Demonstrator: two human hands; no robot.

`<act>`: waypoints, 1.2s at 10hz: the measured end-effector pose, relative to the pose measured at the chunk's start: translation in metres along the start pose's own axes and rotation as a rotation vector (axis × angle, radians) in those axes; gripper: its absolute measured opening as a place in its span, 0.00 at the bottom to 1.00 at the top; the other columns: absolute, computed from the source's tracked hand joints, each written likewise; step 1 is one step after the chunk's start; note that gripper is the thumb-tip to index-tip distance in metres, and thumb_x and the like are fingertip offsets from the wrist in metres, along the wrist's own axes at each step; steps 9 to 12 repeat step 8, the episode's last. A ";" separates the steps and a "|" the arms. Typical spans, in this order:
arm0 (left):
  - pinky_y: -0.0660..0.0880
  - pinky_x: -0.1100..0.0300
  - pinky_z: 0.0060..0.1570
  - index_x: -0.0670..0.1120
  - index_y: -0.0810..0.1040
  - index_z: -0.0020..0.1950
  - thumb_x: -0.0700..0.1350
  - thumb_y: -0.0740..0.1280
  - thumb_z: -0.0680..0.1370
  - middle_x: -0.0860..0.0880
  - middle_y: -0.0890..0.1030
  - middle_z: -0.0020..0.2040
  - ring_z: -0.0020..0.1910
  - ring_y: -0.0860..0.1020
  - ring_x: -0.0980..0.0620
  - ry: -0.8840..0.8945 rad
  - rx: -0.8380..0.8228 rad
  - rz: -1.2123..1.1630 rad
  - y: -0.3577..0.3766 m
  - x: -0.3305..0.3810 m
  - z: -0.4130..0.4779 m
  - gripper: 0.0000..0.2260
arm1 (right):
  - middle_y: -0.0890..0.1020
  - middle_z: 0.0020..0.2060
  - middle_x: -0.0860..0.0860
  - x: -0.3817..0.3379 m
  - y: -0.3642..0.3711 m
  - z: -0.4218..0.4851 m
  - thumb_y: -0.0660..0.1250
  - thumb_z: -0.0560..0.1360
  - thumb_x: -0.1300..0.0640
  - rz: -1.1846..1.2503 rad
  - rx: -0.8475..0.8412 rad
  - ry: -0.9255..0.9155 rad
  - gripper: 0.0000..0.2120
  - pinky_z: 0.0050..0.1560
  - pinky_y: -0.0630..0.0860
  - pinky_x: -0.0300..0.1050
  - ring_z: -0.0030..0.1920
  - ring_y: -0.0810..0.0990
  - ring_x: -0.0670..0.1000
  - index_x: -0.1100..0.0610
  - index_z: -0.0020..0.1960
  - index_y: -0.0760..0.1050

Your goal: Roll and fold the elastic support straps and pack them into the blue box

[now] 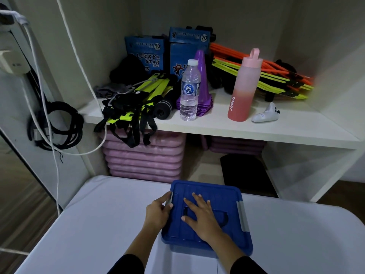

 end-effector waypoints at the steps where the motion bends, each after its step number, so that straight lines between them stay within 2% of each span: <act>1: 0.70 0.64 0.57 0.51 0.67 0.70 0.44 0.61 0.79 0.43 0.79 0.61 0.56 0.77 0.48 0.097 -0.100 0.167 0.016 0.006 -0.001 0.19 | 0.47 0.77 0.47 0.000 0.001 0.000 0.61 0.77 0.44 0.005 0.005 -0.006 0.29 0.70 0.31 0.43 0.77 0.41 0.48 0.46 0.75 0.55; 2: 0.67 0.62 0.62 0.53 0.66 0.71 0.44 0.59 0.80 0.41 0.77 0.62 0.61 0.74 0.46 0.081 -0.121 0.235 0.026 0.000 -0.002 0.19 | 0.48 0.77 0.47 0.000 0.000 0.000 0.62 0.77 0.44 0.027 0.017 -0.012 0.29 0.70 0.32 0.43 0.77 0.42 0.49 0.47 0.75 0.56; 4: 0.66 0.62 0.61 0.54 0.63 0.72 0.45 0.57 0.81 0.40 0.76 0.57 0.59 0.73 0.45 0.083 -0.094 0.287 0.025 0.002 0.000 0.19 | 0.47 0.77 0.47 0.001 0.000 -0.001 0.61 0.77 0.44 0.039 0.006 -0.014 0.29 0.70 0.31 0.42 0.77 0.42 0.48 0.47 0.75 0.56; 6: 0.71 0.56 0.60 0.56 0.59 0.74 0.50 0.56 0.81 0.41 0.72 0.59 0.58 0.74 0.43 0.065 -0.107 0.341 0.027 0.000 -0.008 0.21 | 0.49 0.77 0.48 -0.002 -0.005 -0.006 0.62 0.77 0.45 0.092 -0.009 -0.028 0.28 0.71 0.33 0.42 0.77 0.42 0.49 0.48 0.75 0.58; 7: 0.69 0.52 0.62 0.53 0.59 0.74 0.51 0.56 0.80 0.42 0.70 0.62 0.62 0.69 0.42 0.121 -0.037 0.424 0.020 0.011 -0.016 0.22 | 0.53 0.76 0.45 0.003 -0.021 -0.015 0.62 0.78 0.47 0.162 0.090 -0.040 0.26 0.73 0.36 0.41 0.76 0.44 0.46 0.47 0.74 0.60; 8: 0.71 0.52 0.57 0.51 0.67 0.69 0.48 0.59 0.79 0.45 0.72 0.61 0.60 0.69 0.44 0.238 0.131 0.408 0.007 0.021 -0.036 0.18 | 0.55 0.71 0.37 0.012 -0.042 -0.044 0.62 0.78 0.49 0.238 0.235 -0.019 0.22 0.74 0.44 0.37 0.73 0.47 0.39 0.44 0.71 0.63; 12: 0.71 0.52 0.57 0.51 0.67 0.69 0.48 0.59 0.79 0.45 0.72 0.61 0.60 0.69 0.44 0.238 0.131 0.408 0.007 0.021 -0.036 0.18 | 0.55 0.71 0.37 0.012 -0.042 -0.044 0.62 0.78 0.49 0.238 0.235 -0.019 0.22 0.74 0.44 0.37 0.73 0.47 0.39 0.44 0.71 0.63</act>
Point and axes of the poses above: each hand's wrist, its own z-axis towards the middle knuckle, its own y-axis out of the palm, x = y × z, the point moved 9 cm from there along z, towards the middle knuckle
